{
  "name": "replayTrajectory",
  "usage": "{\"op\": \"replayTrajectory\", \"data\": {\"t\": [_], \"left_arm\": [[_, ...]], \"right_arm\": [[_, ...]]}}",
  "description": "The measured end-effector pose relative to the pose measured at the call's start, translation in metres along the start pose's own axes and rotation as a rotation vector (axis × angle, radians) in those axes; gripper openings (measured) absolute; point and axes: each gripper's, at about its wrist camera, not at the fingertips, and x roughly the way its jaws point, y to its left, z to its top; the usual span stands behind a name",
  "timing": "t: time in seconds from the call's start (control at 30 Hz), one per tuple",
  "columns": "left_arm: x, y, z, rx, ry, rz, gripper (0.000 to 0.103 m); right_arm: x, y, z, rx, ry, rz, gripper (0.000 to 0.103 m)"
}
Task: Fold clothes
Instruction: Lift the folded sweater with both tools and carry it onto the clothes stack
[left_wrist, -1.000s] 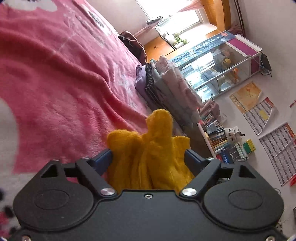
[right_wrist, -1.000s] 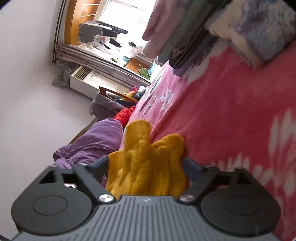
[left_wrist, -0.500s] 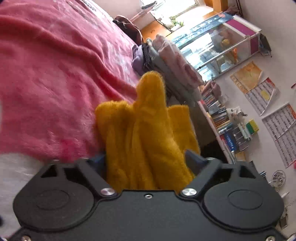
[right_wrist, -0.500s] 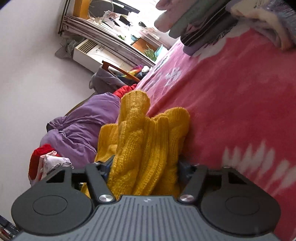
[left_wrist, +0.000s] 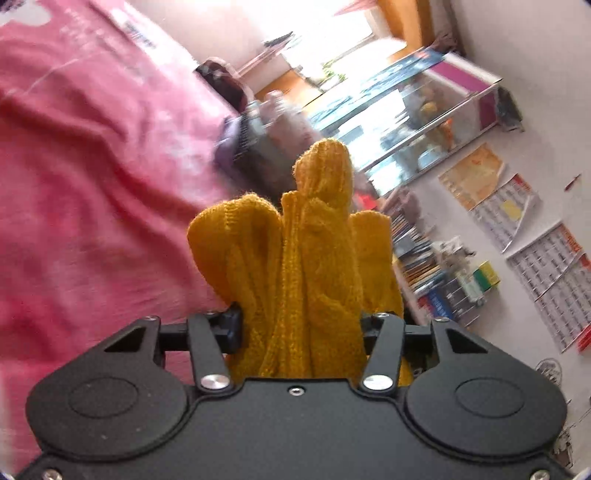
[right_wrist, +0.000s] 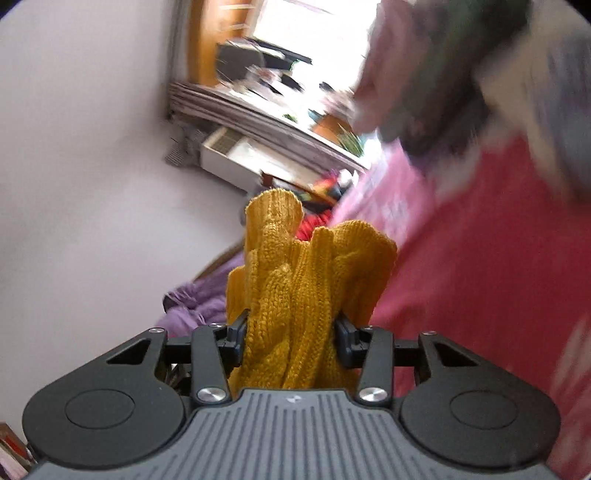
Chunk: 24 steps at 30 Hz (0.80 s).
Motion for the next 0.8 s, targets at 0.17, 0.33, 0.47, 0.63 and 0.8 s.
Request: {"op": "replayTrajectory", "data": {"t": [0.17, 0.33, 0.47, 0.63, 0.8], "left_arm": [[0.065, -0.045, 0.008, -0.025, -0.010, -0.110, 0.049], [0.165, -0.075, 0.015, -0.066, 0.044, -0.187, 0.049], [0.229, -0.076, 0.020, -0.106, 0.074, -0.190, 0.049], [0.295, -0.018, 0.014, -0.188, 0.148, -0.059, 0.050], [0.305, 0.005, 0.011, -0.197, 0.138, -0.079, 0.053]], "right_arm": [[-0.047, 0.011, 0.058, -0.084, -0.113, 0.002, 0.044], [-0.092, -0.001, 0.125, -0.089, -0.273, -0.066, 0.044], [-0.110, -0.029, 0.161, -0.119, -0.339, -0.115, 0.044], [-0.098, -0.121, 0.157, 0.031, -0.351, -0.330, 0.049], [-0.096, -0.158, 0.150, 0.094, -0.369, -0.293, 0.056]]}}
